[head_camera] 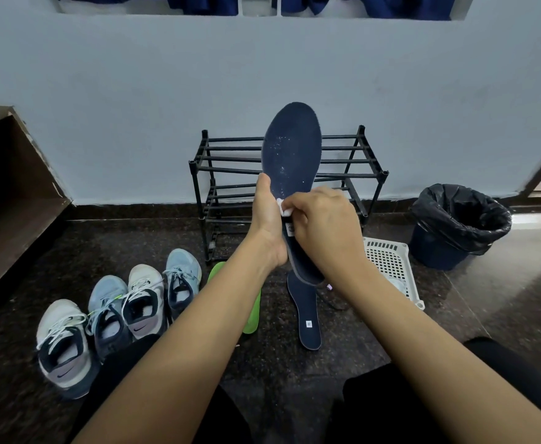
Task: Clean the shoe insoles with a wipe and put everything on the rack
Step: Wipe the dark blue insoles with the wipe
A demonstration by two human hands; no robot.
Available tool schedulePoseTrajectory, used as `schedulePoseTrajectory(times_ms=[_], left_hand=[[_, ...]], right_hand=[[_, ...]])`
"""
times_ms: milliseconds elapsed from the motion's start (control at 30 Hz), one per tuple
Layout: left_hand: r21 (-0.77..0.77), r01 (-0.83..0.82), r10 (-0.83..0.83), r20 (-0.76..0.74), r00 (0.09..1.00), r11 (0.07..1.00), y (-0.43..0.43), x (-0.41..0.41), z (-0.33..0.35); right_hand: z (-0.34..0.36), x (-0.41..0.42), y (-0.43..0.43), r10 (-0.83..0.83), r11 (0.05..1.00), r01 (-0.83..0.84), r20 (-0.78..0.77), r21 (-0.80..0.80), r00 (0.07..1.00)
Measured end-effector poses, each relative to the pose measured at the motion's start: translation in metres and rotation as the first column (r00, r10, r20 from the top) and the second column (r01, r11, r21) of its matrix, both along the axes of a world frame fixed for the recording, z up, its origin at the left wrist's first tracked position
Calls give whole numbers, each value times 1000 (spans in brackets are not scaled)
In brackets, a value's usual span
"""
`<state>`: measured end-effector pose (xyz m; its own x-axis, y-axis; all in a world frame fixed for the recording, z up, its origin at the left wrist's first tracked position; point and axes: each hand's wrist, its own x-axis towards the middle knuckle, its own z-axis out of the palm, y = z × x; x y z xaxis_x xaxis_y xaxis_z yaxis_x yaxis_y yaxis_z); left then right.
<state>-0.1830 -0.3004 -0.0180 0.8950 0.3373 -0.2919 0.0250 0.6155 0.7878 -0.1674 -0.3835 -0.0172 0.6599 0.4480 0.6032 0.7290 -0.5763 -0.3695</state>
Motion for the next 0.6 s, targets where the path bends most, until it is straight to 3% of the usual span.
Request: schedulePoseTrajectory(times_ms=[600], left_hand=[[52, 48, -46, -29, 999, 997, -10, -2, -1]], right_hand=[[-4, 7, -8, 3, 999, -1, -75, 34, 997]])
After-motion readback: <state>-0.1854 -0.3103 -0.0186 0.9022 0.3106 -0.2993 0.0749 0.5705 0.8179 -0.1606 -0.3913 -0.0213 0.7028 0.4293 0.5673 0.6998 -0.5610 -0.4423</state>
